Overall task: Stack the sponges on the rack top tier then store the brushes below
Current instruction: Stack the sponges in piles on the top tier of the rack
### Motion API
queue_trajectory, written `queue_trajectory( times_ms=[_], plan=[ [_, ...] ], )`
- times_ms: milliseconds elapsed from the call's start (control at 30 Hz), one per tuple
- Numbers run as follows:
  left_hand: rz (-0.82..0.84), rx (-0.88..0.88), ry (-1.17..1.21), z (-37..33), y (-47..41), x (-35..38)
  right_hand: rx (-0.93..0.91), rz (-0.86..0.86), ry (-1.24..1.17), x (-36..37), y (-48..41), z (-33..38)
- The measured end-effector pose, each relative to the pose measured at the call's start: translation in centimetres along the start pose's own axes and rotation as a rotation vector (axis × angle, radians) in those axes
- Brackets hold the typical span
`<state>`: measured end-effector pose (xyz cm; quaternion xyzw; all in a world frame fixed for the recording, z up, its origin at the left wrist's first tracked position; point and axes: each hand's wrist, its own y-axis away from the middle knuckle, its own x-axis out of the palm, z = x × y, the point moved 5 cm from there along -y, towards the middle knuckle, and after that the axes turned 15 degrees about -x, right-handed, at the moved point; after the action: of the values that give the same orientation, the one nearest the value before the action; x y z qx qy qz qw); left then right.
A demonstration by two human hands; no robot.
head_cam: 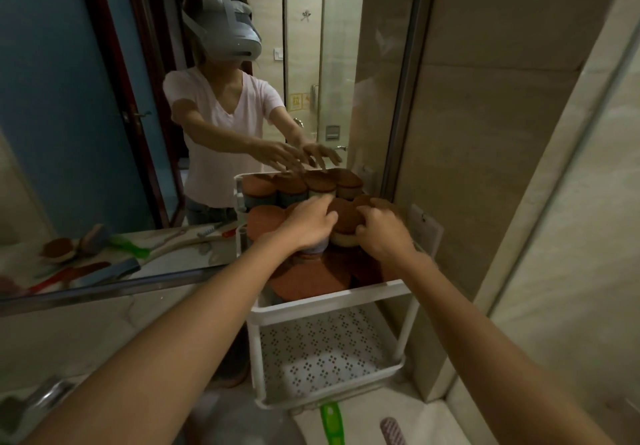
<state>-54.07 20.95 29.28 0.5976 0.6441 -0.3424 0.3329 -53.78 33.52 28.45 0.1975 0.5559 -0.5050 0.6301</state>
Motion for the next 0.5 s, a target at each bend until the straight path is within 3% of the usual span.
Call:
queue_trajectory(
  times_ms=[100, 200, 333, 500],
  plan=[
    [-0.194, -0.057, 0.083, 1.5, 2.2, -3.8, -0.168, -0.221, -0.031, -0.4, 1.2, 4.7],
    [-0.366, -0.131, 0.153, 4.4, 6.2, -7.3, -0.301, -0.302, -0.168, 0.2, 2.3, 10.3],
    [-0.555, -0.373, 0.190, 12.0, 14.2, -10.0, -0.475, -0.229, -0.347, 3.8, 4.3, 18.6],
    [-0.589, -0.731, 0.233, 23.7, 26.5, -8.3, -0.584, 0.037, -0.510, 12.3, 9.2, 28.5]
  ],
)
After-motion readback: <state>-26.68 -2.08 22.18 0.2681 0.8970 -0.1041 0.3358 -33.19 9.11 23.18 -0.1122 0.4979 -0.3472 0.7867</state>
